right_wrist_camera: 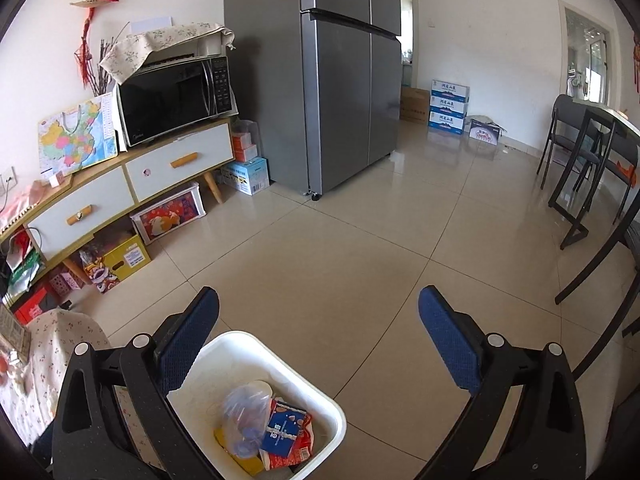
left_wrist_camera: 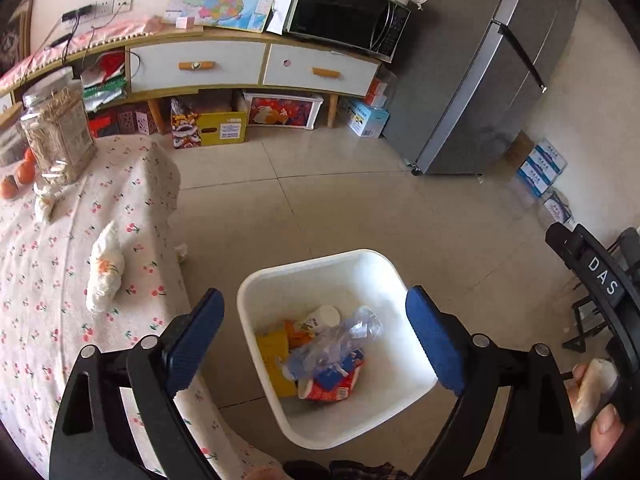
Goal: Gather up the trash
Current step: 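Lower the water bottle into the bin and open the left gripper, then move both tools back over the table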
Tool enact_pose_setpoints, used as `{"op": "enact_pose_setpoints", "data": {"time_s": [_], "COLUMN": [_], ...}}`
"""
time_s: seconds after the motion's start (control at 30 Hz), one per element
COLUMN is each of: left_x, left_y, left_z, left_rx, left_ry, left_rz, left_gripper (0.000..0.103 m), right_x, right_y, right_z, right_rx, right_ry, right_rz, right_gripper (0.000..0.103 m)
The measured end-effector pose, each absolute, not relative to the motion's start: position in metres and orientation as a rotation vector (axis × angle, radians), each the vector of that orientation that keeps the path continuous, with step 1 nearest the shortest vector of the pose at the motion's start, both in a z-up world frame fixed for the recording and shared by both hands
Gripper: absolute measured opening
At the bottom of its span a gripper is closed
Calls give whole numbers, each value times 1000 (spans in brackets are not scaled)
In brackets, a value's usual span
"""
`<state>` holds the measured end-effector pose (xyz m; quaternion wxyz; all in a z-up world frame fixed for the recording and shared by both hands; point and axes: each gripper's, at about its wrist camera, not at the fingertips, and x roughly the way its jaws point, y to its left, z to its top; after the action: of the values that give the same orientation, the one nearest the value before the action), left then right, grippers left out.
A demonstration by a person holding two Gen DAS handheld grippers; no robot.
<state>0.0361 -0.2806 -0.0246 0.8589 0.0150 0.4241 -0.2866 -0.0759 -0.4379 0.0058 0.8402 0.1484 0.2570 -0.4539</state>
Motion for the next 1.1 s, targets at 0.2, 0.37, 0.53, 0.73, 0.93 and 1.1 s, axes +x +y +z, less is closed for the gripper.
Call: {"op": "enact_pose_setpoints", "data": {"time_s": [0.2, 0.37, 0.53, 0.73, 0.93, 1.1], "left_x": [28, 34, 45, 60, 78, 91], "left_y": [-245, -203, -152, -97, -57, -29], "left_z": [-5, 13, 23, 16, 3, -4], "left_rx": [177, 206, 182, 121, 66, 42], "left_ry": [716, 627, 608, 639, 709, 741], "left_rz": [-419, -303, -213, -138, -82, -41], "left_gripper": [89, 89, 89, 89, 89, 90], "right_x": [-53, -37, -24, -5, 15, 30], "right_y": [-397, -361, -325, -277, -242, -217], "right_z": [6, 9, 12, 10, 3, -2], "right_rx": [254, 228, 211, 136, 88, 70], "right_ry": [566, 564, 559, 570, 598, 610], "right_rz": [-855, -772, -691, -614, -557, -516], "right_gripper": [96, 96, 96, 96, 96, 96]}}
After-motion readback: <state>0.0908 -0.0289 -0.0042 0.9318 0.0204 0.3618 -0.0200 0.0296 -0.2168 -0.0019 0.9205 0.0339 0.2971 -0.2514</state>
